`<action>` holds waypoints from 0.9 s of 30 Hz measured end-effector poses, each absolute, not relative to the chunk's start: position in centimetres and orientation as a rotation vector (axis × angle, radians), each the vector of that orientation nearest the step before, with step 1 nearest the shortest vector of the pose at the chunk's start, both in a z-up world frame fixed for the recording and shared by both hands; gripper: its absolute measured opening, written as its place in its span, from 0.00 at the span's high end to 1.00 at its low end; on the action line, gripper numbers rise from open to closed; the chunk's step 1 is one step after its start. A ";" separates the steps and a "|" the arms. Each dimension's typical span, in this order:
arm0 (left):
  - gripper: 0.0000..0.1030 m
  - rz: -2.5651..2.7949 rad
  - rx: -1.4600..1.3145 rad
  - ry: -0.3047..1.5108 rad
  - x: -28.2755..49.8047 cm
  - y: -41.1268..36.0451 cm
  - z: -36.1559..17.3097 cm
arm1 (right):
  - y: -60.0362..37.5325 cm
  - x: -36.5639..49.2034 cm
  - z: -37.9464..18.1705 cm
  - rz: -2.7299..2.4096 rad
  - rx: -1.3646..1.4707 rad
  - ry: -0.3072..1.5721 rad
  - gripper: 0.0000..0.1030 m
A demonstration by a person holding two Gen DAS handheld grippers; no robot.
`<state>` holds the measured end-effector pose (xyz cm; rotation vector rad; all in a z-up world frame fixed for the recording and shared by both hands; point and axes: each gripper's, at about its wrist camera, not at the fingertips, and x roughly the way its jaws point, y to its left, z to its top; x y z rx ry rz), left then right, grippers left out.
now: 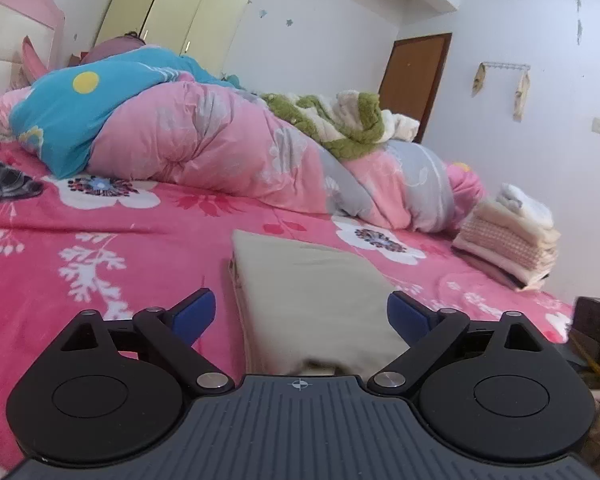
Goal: Fold clothes
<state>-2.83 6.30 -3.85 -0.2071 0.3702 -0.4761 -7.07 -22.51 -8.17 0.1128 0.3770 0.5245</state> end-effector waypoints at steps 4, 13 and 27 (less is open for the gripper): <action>0.16 -0.422 -0.109 0.461 -1.5 3.9 -5.8 | -22.9 -7.0 -8.6 0.522 0.131 0.394 0.90; 0.14 -0.400 -0.128 0.445 -2.8 5.2 -5.7 | -24.7 -6.6 -7.6 0.468 0.161 0.383 0.88; 0.07 -0.703 0.050 0.334 -1.4 -3.7 -5.5 | -30.1 -4.3 -3.0 0.320 0.373 0.343 0.87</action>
